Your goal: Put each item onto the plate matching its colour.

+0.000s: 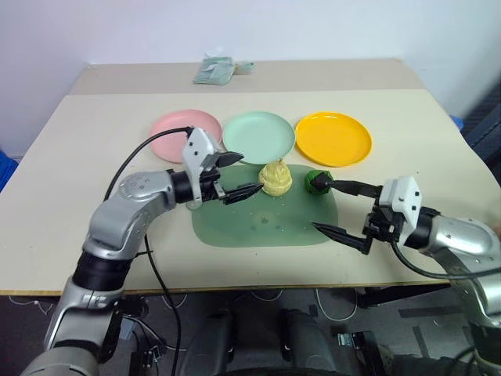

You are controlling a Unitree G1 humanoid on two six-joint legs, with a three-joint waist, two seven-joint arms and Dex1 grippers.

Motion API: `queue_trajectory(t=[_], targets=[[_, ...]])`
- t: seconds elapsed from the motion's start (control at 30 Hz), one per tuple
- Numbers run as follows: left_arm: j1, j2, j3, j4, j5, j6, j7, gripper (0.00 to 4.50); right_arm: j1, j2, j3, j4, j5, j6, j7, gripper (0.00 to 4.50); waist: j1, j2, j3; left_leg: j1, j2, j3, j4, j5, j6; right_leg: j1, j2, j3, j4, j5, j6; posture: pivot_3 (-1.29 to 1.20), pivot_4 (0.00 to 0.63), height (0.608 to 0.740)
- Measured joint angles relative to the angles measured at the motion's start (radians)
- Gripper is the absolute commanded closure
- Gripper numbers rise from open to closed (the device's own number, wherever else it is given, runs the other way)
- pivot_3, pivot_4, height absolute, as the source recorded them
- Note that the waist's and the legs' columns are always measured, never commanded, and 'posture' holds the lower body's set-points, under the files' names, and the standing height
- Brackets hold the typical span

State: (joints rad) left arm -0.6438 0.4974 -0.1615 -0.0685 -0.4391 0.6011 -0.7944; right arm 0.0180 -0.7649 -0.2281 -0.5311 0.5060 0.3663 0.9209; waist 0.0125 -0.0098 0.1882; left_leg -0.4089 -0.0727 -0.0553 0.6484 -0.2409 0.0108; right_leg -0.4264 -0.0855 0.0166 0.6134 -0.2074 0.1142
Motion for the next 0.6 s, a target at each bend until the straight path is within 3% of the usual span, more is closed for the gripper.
queue_trajectory(t=[0.3,0.6], targets=[[-0.192,-0.103,-0.083,0.354,0.131,-0.094,-0.109,0.06,0.182,0.004,-0.105,-0.237,0.029,0.089,-0.141,0.0,0.009,-0.001,0.0,-0.001,-0.001,0.0,0.002,0.0,0.001,0.001,-0.001,-0.001,-0.001,0.0,0.0,0.0,0.15,0.74],[-0.286,-0.179,-0.104,0.536,0.214,-0.179,-0.206,0.06,0.251,0.005,-0.164,-0.291,0.03,0.134,-0.215,0.0,0.003,-0.001,0.001,-0.001,0.0,0.0,0.002,-0.001,0.001,0.001,-0.001,-0.001,-0.001,0.0,0.001,0.0,0.15,0.74]])
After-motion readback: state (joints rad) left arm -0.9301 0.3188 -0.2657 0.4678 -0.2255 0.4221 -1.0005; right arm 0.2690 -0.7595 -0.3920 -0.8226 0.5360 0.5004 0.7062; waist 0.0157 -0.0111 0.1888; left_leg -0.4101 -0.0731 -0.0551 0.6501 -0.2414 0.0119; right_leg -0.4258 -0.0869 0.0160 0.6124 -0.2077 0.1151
